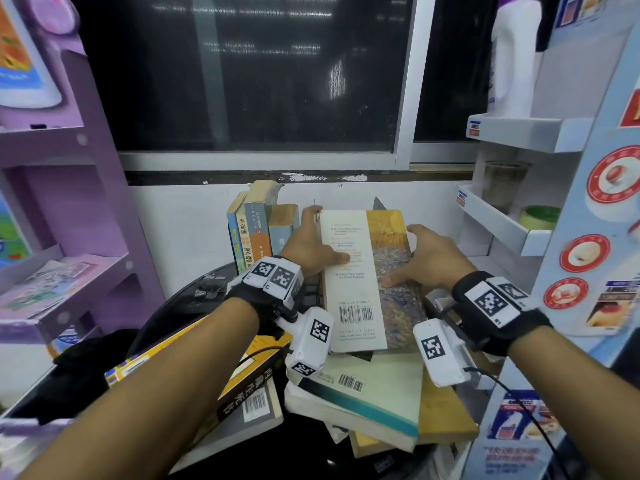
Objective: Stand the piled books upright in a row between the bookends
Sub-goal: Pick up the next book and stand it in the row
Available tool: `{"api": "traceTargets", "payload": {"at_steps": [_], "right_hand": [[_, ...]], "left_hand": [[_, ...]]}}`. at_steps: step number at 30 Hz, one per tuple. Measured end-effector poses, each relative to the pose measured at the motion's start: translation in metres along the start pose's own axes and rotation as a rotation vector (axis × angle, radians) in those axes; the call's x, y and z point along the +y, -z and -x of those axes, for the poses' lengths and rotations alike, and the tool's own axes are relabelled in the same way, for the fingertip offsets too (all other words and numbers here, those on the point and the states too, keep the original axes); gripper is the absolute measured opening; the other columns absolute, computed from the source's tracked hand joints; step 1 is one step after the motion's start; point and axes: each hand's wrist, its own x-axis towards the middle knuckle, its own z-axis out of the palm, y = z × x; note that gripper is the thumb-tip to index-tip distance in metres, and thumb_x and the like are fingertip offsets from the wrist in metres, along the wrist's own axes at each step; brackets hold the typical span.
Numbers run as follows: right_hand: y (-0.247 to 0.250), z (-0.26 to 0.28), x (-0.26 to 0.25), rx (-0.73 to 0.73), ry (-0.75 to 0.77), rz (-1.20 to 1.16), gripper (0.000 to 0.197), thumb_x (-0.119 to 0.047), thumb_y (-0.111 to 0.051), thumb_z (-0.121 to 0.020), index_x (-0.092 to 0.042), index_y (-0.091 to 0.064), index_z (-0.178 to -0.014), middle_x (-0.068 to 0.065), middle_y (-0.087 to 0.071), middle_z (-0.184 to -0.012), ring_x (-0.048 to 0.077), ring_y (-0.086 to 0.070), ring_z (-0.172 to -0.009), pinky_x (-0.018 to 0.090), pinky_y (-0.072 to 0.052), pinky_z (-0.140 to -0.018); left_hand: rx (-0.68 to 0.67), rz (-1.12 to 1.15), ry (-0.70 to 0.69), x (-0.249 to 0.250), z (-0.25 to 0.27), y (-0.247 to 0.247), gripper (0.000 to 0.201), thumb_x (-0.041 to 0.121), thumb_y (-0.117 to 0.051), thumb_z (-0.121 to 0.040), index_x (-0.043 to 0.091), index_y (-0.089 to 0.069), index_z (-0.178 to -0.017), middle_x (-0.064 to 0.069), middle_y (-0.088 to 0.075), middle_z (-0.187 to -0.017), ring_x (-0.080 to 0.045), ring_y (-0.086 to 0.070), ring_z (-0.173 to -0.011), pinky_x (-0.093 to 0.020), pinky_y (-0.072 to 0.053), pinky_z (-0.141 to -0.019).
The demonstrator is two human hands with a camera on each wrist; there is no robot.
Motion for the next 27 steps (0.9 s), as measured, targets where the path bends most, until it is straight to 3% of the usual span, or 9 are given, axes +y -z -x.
{"api": "traceTargets", "payload": {"at_steps": [4,7,11,14,18,21,23,27], "right_hand": [[-0.007,-0.004,-0.004,0.144,0.060,-0.055,0.085,-0.029,-0.094,-0.053,-0.020,-0.049,-0.124,0.006,-0.065,-0.106,0.027,-0.062,-0.099,0.044,-0.055,-0.084],[-0.013,-0.006,-0.006,0.227,0.104,-0.068,0.090,-0.034,-0.094,-0.051,-0.018,-0.051,-0.128,0.006,-0.067,-0.110,0.025,-0.062,-0.100,0.040,-0.053,-0.086],[-0.020,-0.004,-0.008,0.280,0.154,-0.047,0.089,-0.039,-0.093,-0.051,-0.018,-0.053,-0.127,0.005,-0.066,-0.113,0.024,-0.060,-0.102,0.039,-0.051,-0.086],[-0.019,-0.003,-0.007,0.282,0.187,-0.065,0.080,-0.041,-0.089,-0.059,-0.022,-0.051,-0.127,0.002,-0.066,-0.107,0.021,-0.060,-0.098,0.034,-0.048,-0.081],[-0.009,-0.004,-0.007,0.243,0.199,-0.210,0.067,-0.040,-0.085,-0.067,-0.022,-0.052,-0.122,-0.007,-0.058,-0.095,0.015,-0.060,-0.092,0.030,-0.047,-0.078],[0.005,-0.006,-0.008,0.184,0.226,-0.303,0.073,-0.038,-0.087,-0.064,-0.025,-0.049,-0.124,-0.010,-0.057,-0.107,0.011,-0.060,-0.096,0.025,-0.047,-0.076],[0.017,-0.005,-0.013,0.062,0.281,-0.347,0.080,-0.039,-0.085,-0.060,-0.030,-0.046,-0.129,-0.009,-0.059,-0.114,0.009,-0.061,-0.099,0.027,-0.054,-0.077],[0.041,0.002,-0.027,-0.169,0.368,-0.326,0.050,-0.017,-0.079,-0.074,-0.032,-0.057,-0.117,-0.001,-0.067,-0.109,0.019,-0.069,-0.094,0.025,-0.058,-0.062]], "left_hand": [[0.095,0.039,-0.098,0.011,0.003,0.009,0.093,-0.007,-0.079,-0.069,0.022,-0.028,-0.141,0.005,-0.052,-0.100,-0.019,-0.057,-0.099,-0.044,-0.057,-0.083],[0.104,0.101,-0.136,0.012,0.004,0.015,0.096,-0.010,-0.078,-0.068,0.028,-0.029,-0.141,0.001,-0.053,-0.112,-0.020,-0.060,-0.102,-0.043,-0.059,-0.078],[0.090,0.201,-0.164,0.002,0.005,0.019,0.094,-0.008,-0.077,-0.071,0.032,-0.028,-0.141,-0.001,-0.055,-0.123,-0.019,-0.061,-0.104,-0.043,-0.058,-0.080],[0.075,0.414,-0.115,-0.002,0.004,0.015,0.068,0.009,-0.073,-0.081,0.018,-0.036,-0.138,-0.008,-0.062,-0.125,-0.024,-0.065,-0.104,-0.040,-0.057,-0.083],[0.082,0.552,-0.136,-0.001,0.005,0.006,0.053,0.024,-0.068,-0.087,0.009,-0.046,-0.132,-0.011,-0.067,-0.118,-0.025,-0.070,-0.096,-0.041,-0.058,-0.080],[0.032,0.572,-0.177,-0.001,0.010,0.005,0.045,0.017,-0.064,-0.090,0.006,-0.046,-0.130,-0.010,-0.068,-0.113,-0.021,-0.070,-0.091,-0.035,-0.058,-0.075],[-0.031,0.581,-0.185,-0.002,0.013,0.008,0.043,0.015,-0.061,-0.092,0.007,-0.046,-0.131,-0.010,-0.068,-0.114,-0.021,-0.070,-0.090,-0.033,-0.058,-0.072],[-0.131,0.599,-0.194,-0.007,0.014,0.018,0.043,0.013,-0.057,-0.092,0.006,-0.045,-0.132,-0.009,-0.066,-0.112,-0.019,-0.069,-0.092,-0.032,-0.057,-0.076]]}}
